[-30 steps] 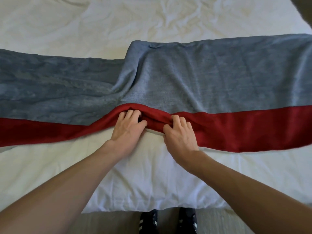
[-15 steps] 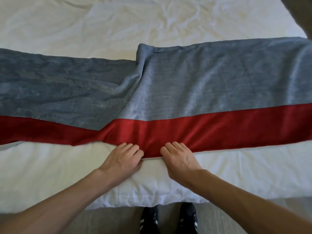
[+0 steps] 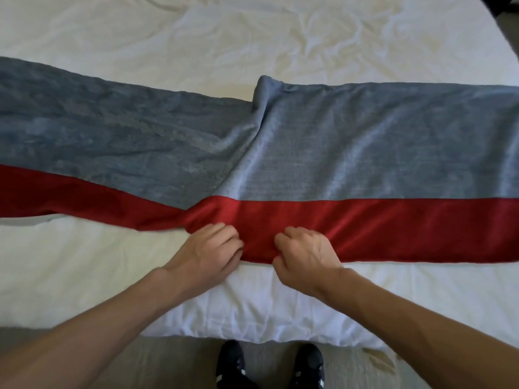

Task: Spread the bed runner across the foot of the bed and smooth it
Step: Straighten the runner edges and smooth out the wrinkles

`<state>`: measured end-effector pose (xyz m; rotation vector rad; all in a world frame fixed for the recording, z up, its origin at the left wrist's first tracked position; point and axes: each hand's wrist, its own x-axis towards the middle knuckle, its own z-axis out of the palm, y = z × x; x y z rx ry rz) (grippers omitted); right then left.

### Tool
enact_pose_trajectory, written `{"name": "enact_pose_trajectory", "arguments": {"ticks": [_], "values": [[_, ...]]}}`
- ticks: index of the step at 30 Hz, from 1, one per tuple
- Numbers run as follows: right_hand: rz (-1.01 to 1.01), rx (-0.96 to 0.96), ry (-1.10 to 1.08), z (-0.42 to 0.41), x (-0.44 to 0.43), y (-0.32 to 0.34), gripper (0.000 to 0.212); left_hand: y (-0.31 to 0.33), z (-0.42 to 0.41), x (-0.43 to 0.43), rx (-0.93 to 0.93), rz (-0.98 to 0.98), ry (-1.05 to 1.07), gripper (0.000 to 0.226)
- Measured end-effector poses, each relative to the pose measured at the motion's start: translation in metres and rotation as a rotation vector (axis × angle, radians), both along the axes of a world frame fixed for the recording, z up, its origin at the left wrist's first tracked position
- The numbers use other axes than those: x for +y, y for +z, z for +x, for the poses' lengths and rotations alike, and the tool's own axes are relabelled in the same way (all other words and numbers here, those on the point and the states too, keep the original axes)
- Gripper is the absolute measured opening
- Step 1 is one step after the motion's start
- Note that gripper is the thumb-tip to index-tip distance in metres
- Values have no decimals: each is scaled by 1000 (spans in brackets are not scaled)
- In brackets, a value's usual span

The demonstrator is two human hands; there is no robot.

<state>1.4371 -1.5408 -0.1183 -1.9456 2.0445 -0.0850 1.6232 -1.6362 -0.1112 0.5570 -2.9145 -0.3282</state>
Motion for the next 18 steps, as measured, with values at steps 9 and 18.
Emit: {"name": "enact_pose_trajectory", "arguments": {"ticks": [9,18], "values": [[-44,114,-101,33,-73,14,26,15,34,-83,67,191,378,22],[-37,156,-131,68,-148,32,29,25,75,-148,-140,30,348,51]]}}
